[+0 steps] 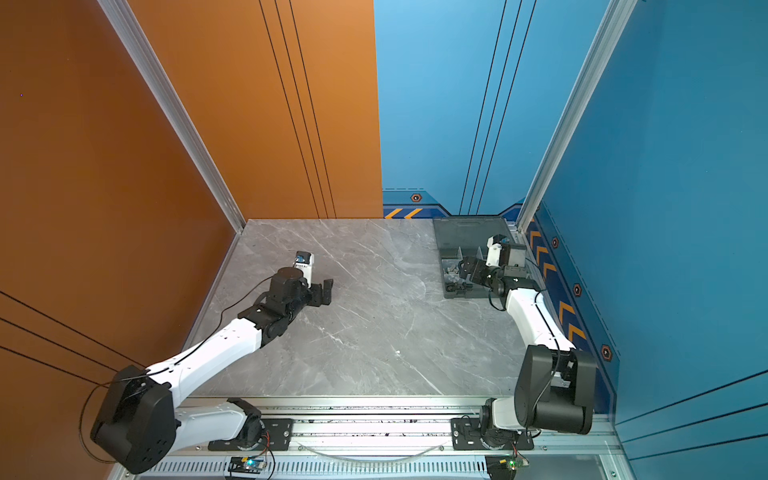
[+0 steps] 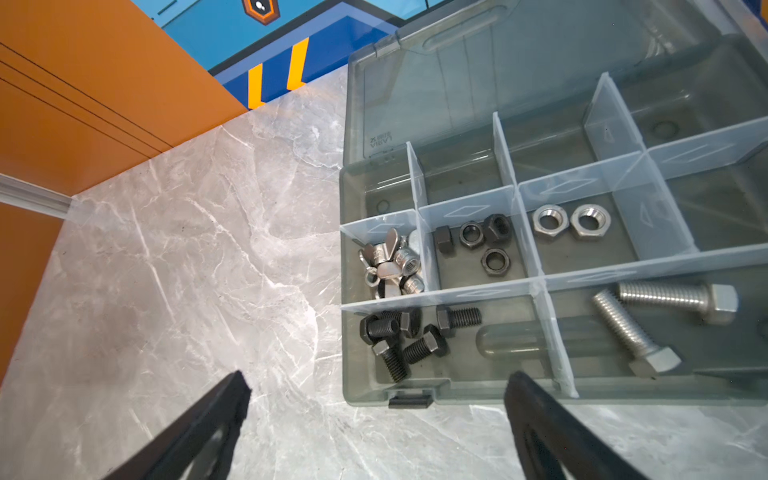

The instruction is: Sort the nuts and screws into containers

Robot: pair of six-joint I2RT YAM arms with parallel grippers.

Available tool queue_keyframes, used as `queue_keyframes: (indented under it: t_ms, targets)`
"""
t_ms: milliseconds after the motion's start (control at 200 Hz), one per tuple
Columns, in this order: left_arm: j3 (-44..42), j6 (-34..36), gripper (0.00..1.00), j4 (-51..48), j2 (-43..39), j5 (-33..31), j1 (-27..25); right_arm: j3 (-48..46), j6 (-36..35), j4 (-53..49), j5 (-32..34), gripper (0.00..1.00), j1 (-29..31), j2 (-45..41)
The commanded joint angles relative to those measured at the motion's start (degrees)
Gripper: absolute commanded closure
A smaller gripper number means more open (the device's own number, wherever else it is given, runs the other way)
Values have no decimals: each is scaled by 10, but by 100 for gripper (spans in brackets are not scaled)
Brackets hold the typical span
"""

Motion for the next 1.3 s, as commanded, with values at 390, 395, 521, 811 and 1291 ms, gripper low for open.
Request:
queue_keyframes:
  t_ms: [390,395,521,811,1291]
  targets:
    - [-98,90,2,164,-13,73,128,-201,-117,341,122,0,48,-2]
    - [-100,91,2,166,-12,76,129,-200,-116,341,122,0,48,1]
    - [-117,101,2,227,13,103,150,-198,-130,351,136,0,63,45]
    - [-113,118,2,267,57,103,190,-245,-116,439,164,0,61,56]
    - [-225,84,2,511,161,87,247,-328,-102,612,227,1,69,76]
